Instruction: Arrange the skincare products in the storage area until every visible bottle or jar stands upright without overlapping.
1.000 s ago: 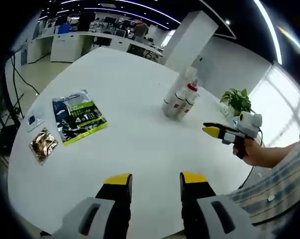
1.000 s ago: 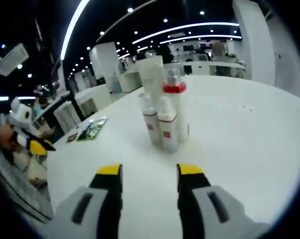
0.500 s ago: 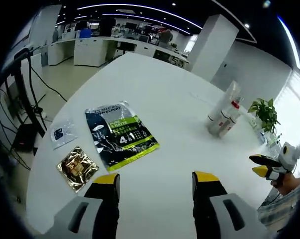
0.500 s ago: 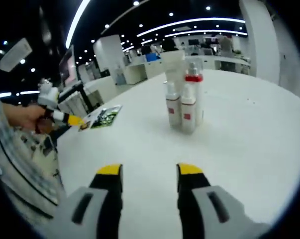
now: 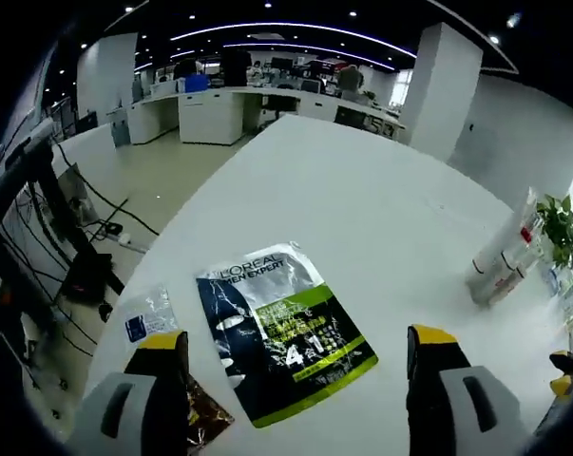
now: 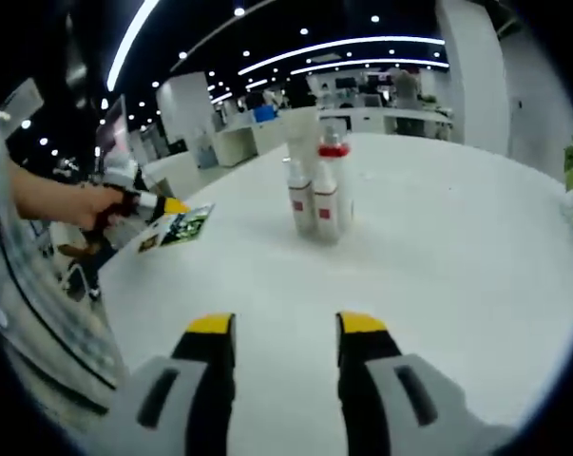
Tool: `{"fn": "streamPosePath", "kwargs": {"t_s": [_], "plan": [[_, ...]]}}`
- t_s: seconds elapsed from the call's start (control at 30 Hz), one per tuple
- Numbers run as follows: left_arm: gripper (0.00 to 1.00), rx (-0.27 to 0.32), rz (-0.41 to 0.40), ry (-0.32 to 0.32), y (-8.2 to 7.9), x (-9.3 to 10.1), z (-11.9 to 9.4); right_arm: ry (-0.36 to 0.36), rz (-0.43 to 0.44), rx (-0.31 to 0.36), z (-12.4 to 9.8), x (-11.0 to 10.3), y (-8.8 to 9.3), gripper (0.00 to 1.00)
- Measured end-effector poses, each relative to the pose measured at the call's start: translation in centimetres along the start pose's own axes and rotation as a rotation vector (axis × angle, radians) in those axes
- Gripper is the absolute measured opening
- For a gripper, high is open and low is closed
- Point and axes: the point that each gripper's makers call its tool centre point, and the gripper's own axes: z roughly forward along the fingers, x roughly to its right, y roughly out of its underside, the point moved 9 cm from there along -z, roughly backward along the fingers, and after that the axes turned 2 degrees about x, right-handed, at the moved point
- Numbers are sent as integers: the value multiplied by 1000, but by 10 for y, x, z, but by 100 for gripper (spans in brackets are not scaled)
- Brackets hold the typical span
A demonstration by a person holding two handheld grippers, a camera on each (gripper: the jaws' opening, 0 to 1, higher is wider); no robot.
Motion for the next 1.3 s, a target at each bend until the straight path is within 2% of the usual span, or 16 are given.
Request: {"fn": "streamPosePath", "kwargs": {"t_s": [0.17, 0.27, 0.37, 0.43, 0.53, 0.57, 0.67, 0.7, 0.83, 1.0, 1.07, 1.2, 1.3], "plan": [[100, -13, 21, -98, -7, 0, 15, 48, 17, 24, -14, 4, 6, 38], [100, -41, 7, -91, -7, 2, 24, 65, 30, 34, -20, 4, 8, 38], [100, -78, 50, -143, -3, 0, 28, 71, 41, 35, -25, 2, 11, 37], [100, -88, 58, -137, 0, 2, 33, 75, 34, 28, -26, 0, 14, 37], [100, -146, 61, -142, 9, 2, 40, 94, 46, 42, -29, 1, 15, 36], [100, -148, 56, -139, 11, 2, 42, 99, 54, 47, -29, 2, 15, 36], [100, -186, 104, -156, 15, 1, 45, 110, 65, 56, -32, 2, 15, 36], [100, -151, 77, -150, 13, 1, 46, 113, 66, 58, -33, 3, 15, 36], [100, -131, 86, -144, 14, -1, 47, 140, 81, 61, -38, 10, 21, 36], [99, -146, 95, -139, 12, -2, 46, 170, 116, 70, -43, 13, 30, 36], [96, -153, 110, -129, 12, -1, 46, 180, 129, 70, -43, 12, 34, 35], [83, -152, 170, -85, 8, 0, 47, 189, 149, 70, -43, 9, 40, 35], [80, -165, 186, -72, 6, 0, 48, 182, 143, 57, -42, 4, 45, 34]]}}
